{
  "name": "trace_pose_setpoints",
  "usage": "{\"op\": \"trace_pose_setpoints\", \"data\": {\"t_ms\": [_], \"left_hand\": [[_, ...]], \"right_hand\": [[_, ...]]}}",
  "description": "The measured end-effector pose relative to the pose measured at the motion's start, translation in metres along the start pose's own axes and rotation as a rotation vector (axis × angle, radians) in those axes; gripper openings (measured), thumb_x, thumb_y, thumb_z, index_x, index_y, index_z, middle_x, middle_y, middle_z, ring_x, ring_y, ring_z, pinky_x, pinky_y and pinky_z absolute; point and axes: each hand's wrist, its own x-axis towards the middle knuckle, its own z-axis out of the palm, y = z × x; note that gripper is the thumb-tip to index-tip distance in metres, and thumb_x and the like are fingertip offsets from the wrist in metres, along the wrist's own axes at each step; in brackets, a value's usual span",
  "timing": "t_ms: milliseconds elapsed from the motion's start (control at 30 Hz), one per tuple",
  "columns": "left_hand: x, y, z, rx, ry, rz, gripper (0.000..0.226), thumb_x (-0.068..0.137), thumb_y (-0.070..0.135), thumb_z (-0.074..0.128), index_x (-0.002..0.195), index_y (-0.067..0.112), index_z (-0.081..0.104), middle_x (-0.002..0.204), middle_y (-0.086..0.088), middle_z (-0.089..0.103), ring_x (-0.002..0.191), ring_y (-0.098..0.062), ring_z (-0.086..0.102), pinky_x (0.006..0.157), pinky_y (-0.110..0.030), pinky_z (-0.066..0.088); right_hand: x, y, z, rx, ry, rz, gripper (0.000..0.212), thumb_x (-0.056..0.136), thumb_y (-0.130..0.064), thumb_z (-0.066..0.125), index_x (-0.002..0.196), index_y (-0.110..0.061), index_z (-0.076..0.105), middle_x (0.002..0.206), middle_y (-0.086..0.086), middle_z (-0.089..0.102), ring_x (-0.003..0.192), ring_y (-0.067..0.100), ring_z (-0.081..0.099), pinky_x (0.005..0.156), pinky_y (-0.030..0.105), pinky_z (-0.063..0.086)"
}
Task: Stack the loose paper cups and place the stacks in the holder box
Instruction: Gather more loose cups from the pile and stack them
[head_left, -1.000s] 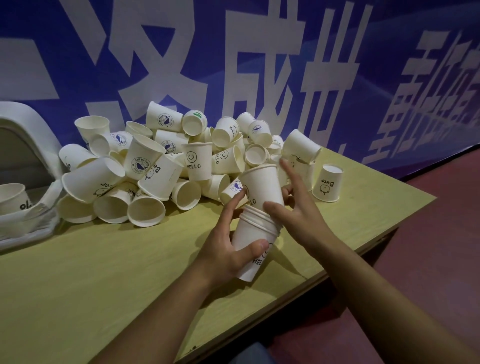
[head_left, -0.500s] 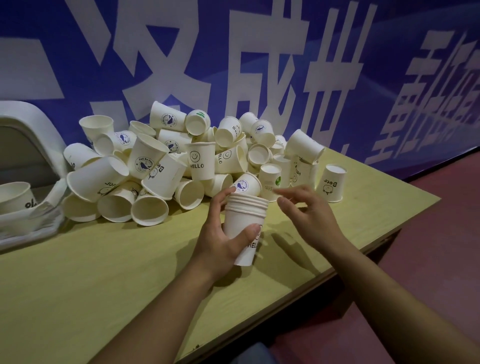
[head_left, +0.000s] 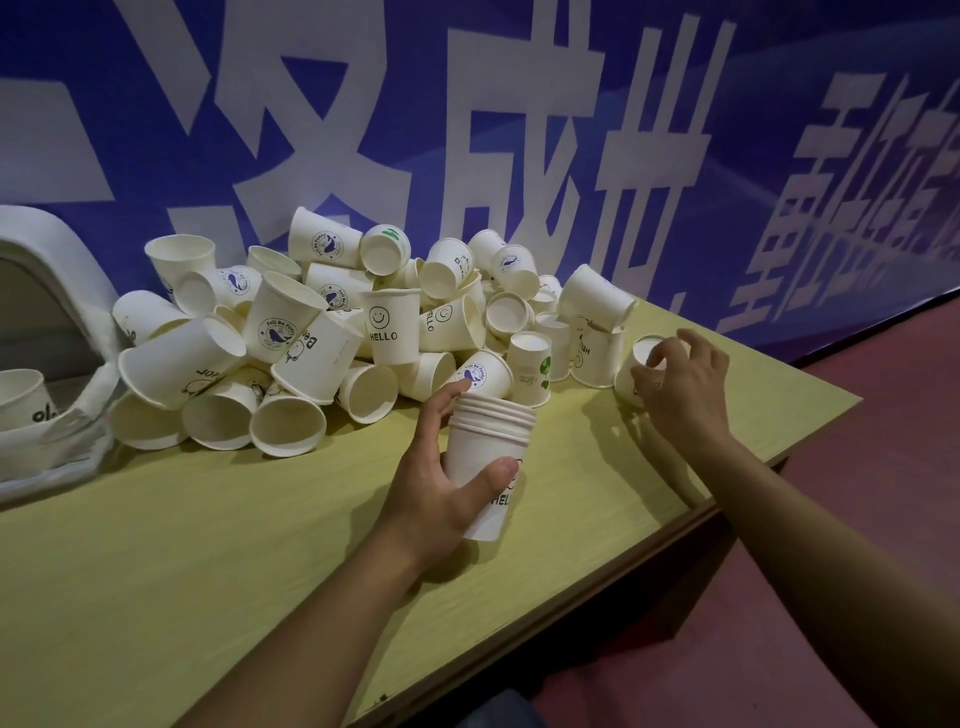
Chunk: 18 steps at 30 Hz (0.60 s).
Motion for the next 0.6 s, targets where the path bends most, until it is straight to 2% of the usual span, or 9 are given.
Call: {"op": "trace_pose_setpoints", "data": {"t_ms": [67,133,233,333,400,467,533,600], "left_hand": [[0.001,-0.002,0.001,0.003,-0.010,-0.001,0.081,0.060,0.058,0.074,0.132,0.059,0.037,0.128,0.019,0.053,0.091,-0.004,0.069,0.065,-0.021,0.056],[-0.001,-0.003,0.001,0.002,-0.028,-0.004,0.082,0.060,0.057,0.075,0.133,0.057,0.038,0.128,0.020,0.054,0.091,-0.003,0.069,0.066,-0.020,0.056],[-0.001,-0.003,-0.001,0.016,-0.060,-0.016,0.079,0.060,0.058,0.074,0.130,0.062,0.038,0.127,0.021,0.054,0.090,-0.003,0.069,0.069,-0.024,0.058],[-0.001,-0.002,0.000,0.013,-0.146,-0.044,0.076,0.060,0.057,0.075,0.125,0.071,0.038,0.118,0.032,0.056,0.092,-0.008,0.071,0.074,-0.035,0.063],[-0.003,-0.002,0.002,0.024,-0.196,-0.055,0.079,0.061,0.056,0.077,0.127,0.073,0.036,0.115,0.038,0.055,0.094,-0.010,0.071,0.076,-0.037,0.063],[-0.005,-0.001,0.003,0.045,-0.217,-0.055,0.086,0.062,0.056,0.078,0.133,0.072,0.032,0.121,0.034,0.055,0.097,-0.008,0.070,0.080,-0.037,0.063],[-0.006,-0.001,0.003,0.076,-0.211,-0.057,0.093,0.062,0.057,0.077,0.139,0.070,0.027,0.128,0.029,0.052,0.100,-0.005,0.068,0.083,-0.038,0.062],[-0.007,-0.001,0.001,0.102,-0.207,-0.055,0.095,0.062,0.059,0.076,0.141,0.069,0.024,0.130,0.029,0.048,0.100,-0.005,0.067,0.084,-0.039,0.062]], "right_hand": [[-0.007,-0.005,-0.002,0.013,-0.041,-0.040,0.015,0.093,-0.026,0.068,0.100,-0.020,0.056,0.145,0.006,0.046,0.130,0.027,0.034,0.102,0.040,0.037],[-0.017,-0.014,-0.006,0.042,-0.027,-0.079,0.023,0.088,-0.025,0.072,0.097,-0.020,0.052,0.129,0.005,0.054,0.114,0.023,0.041,0.088,0.031,0.038],[-0.038,-0.041,-0.018,0.333,0.052,-0.072,0.045,0.084,-0.023,0.078,0.115,-0.022,0.045,0.117,-0.002,0.052,0.103,0.020,0.051,0.077,0.031,0.048],[-0.064,-0.070,-0.032,0.707,-0.050,-0.096,0.056,0.086,-0.018,0.074,0.126,-0.036,0.039,0.115,-0.013,0.050,0.102,0.016,0.060,0.077,0.035,0.060],[-0.076,-0.084,-0.034,0.829,-0.185,-0.100,0.049,0.087,-0.016,0.072,0.119,-0.043,0.046,0.116,-0.012,0.052,0.104,0.019,0.062,0.079,0.040,0.062],[-0.084,-0.092,-0.030,0.859,-0.272,-0.122,0.034,0.087,-0.020,0.073,0.109,-0.041,0.058,0.114,-0.008,0.055,0.105,0.023,0.063,0.080,0.041,0.061],[-0.089,-0.099,-0.025,0.899,-0.305,-0.103,0.014,0.085,-0.034,0.072,0.097,-0.035,0.065,0.107,-0.004,0.062,0.100,0.024,0.066,0.080,0.041,0.060],[-0.091,-0.101,-0.021,0.936,-0.307,-0.065,0.015,0.089,-0.036,0.070,0.090,-0.022,0.064,0.095,0.001,0.067,0.092,0.020,0.068,0.081,0.046,0.056]]}}
